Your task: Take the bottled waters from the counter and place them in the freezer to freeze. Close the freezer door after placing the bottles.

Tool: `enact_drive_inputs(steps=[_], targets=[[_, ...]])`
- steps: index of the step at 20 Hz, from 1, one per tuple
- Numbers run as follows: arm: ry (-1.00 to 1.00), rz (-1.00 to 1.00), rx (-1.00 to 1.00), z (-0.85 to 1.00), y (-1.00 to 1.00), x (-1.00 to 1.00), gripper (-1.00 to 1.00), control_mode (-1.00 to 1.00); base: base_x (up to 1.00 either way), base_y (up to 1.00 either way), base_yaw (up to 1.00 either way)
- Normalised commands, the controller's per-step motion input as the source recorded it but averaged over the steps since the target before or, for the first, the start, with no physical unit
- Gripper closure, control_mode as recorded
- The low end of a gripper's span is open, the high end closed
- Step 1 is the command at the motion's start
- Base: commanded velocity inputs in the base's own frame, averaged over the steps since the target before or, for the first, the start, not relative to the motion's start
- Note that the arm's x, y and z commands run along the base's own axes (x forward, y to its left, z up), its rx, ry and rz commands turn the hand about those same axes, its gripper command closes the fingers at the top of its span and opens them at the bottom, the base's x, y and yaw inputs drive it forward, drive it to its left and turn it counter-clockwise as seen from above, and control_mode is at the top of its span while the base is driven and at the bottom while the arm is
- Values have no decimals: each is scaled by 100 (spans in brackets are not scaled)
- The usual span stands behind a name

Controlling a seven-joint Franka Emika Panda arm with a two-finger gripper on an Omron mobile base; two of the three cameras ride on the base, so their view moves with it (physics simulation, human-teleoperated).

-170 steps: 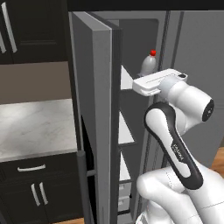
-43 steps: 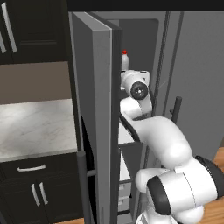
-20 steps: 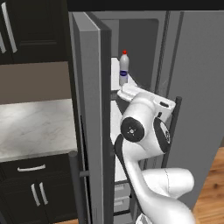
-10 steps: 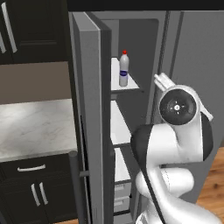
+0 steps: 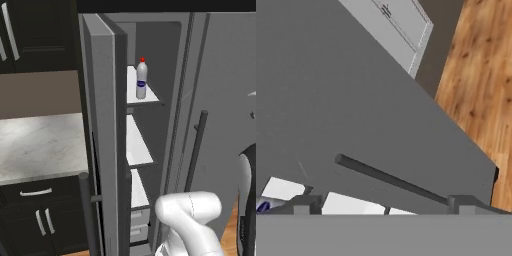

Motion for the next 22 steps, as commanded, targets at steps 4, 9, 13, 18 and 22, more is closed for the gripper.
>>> enact_drive_inputs(steps=[4,9,13,18,22], targets=[[0,0,0,0,-4,0,-100,-100,0,0,0],[6,0,5,-14,4,-47,-100,100,-20,2,0],[0,0,0,0,0,0,-100,100,-100,14,0],[0,0,0,0,0,0,-100,100,-95,15,0],[0,0,0,0,0,0,-100,100,-60,37,4]])
